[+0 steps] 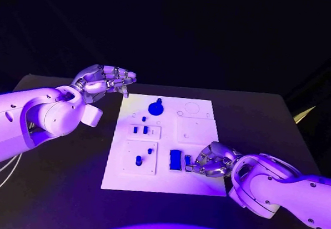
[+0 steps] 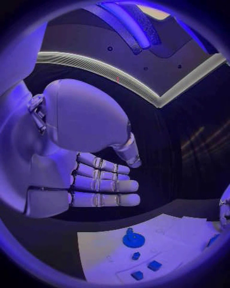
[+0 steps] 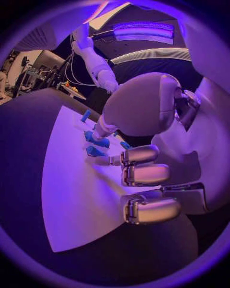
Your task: Assemble the parts on the task board
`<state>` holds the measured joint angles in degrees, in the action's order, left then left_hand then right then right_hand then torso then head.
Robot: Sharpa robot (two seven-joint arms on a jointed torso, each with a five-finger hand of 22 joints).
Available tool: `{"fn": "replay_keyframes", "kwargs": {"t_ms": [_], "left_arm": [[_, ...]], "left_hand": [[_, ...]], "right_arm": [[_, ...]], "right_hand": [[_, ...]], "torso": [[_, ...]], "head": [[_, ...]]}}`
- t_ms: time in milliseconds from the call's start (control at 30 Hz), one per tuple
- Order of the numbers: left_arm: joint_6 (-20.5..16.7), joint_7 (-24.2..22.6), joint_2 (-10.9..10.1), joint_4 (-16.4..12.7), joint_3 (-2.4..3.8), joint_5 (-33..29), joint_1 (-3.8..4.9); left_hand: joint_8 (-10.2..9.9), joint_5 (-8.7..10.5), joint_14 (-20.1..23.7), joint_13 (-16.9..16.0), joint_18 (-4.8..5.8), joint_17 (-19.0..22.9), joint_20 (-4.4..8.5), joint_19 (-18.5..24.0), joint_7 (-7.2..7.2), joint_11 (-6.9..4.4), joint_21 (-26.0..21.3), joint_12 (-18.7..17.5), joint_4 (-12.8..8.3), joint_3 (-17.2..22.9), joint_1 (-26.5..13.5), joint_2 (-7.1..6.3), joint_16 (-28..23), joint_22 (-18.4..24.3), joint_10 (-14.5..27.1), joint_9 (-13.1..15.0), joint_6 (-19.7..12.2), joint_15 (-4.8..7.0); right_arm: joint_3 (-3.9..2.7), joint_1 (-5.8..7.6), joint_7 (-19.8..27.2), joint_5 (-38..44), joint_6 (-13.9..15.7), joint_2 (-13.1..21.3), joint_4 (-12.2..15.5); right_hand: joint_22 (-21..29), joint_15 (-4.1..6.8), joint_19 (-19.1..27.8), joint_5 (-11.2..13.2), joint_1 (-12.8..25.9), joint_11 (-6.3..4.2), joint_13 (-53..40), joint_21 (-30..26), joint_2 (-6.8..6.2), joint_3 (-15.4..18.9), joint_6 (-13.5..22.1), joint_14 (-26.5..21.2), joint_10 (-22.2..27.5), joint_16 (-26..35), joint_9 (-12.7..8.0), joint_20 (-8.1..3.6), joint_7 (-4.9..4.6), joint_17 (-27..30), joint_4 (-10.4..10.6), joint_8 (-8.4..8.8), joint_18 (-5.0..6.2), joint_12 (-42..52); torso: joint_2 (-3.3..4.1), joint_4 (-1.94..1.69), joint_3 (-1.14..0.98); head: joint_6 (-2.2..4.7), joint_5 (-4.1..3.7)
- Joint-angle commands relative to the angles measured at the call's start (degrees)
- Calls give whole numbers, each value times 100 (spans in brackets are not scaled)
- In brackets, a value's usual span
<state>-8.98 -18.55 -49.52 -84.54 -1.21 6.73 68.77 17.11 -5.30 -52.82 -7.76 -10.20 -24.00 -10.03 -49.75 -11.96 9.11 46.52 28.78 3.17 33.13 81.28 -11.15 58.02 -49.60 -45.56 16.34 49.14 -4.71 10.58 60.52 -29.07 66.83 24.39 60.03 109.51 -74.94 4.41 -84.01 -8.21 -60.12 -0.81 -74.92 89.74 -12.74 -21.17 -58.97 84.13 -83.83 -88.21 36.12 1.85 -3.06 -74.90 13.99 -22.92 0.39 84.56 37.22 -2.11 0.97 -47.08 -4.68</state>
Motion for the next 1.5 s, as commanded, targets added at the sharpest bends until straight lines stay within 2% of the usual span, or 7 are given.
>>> {"fn": "replay_keyframes", "kwargs": {"t_ms": [33,433,567,733,967,1033,1500], "left_arm": [[61,-30,6,-16,4,-26,3],[63,-26,-2,-23,4,-35,3],[67,-25,-3,-24,4,-38,3],[67,-24,-7,-24,4,-40,3],[69,-22,-7,-22,3,-42,3],[70,-22,-7,-21,3,-42,3],[69,-17,-1,-10,3,-52,2]], "left_hand": [[34,-14,28,6,-31,6,-13,31,8,-13,-39,33,23,-1,-13,32,-23,-3,46,7,-18,-12],[34,-15,29,8,-31,6,-14,30,7,-13,-43,38,29,2,-19,36,-22,-1,49,5,-26,-12],[33,-15,29,8,-31,6,-15,30,6,-13,-45,40,31,2,-22,35,-21,0,51,4,-32,-13],[33,-15,29,8,-31,6,-15,30,6,-13,-45,40,31,2,-22,35,-21,0,51,4,-32,-13],[34,-16,29,9,-31,6,-15,30,5,-12,-47,42,35,5,-26,41,-20,1,53,4,-34,-13],[34,-16,29,9,-31,6,-15,30,5,-12,-47,42,35,5,-26,41,-20,1,53,4,-34,-13],[36,-19,28,10,-32,6,-16,28,5,-11,-49,46,43,16,-27,60,-19,2,55,3,-35,-13]], "right_arm": [[1,-6,203,1,-262,29,9],[2,-13,198,33,-210,-97,-186],[2,-16,186,29,-212,-165,-267],[2,-21,177,81,-307,-221,-381],[2,-26,190,183,-354,-252,-437],[2,-27,203,204,-330,-260,-444],[-3,-27,414,117,18,-251,-421]], "right_hand": [[-1506,15,-599,28,-84,-12,-1260,26,11,30,24,486,-413,-2,7,-30,-25,-978,-10,-22,-39,25],[-1506,14,-599,4,-188,-10,-1259,26,111,38,12,486,-413,-2,0,-29,-30,-976,-24,-15,-39,23],[-1506,17,-599,-204,-180,-16,-1264,26,170,66,-14,486,-417,-1,-1,-30,-21,-974,25,-20,-39,32],[-1506,23,-599,-216,-299,-23,-1264,26,154,70,-11,485,-416,0,-3,-33,-12,-973,-43,-16,-39,29],[-1506,28,-599,47,-590,-28,-1264,26,99,81,-18,485,-414,1,-17,-38,-7,-973,-205,-3,-39,26],[-1506,26,-599,398,-672,-28,-1265,26,127,75,-26,486,-415,0,-32,-37,-8,-977,-222,10,-39,26],[-1506,17,-599,451,-518,-15,-1268,26,170,170,-47,486,-418,1,-48,-30,-22,-975,-52,20,-39,32]], "torso": [[2,-9,2],[1,-18,4],[3,-21,2],[-2,-11,7],[-1,-10,2],[-1,-10,0],[-2,-3,-1]], "head": [[7,-22],[-7,-11],[0,1],[7,-21],[-8,-29],[10,-19],[73,-29]]}}
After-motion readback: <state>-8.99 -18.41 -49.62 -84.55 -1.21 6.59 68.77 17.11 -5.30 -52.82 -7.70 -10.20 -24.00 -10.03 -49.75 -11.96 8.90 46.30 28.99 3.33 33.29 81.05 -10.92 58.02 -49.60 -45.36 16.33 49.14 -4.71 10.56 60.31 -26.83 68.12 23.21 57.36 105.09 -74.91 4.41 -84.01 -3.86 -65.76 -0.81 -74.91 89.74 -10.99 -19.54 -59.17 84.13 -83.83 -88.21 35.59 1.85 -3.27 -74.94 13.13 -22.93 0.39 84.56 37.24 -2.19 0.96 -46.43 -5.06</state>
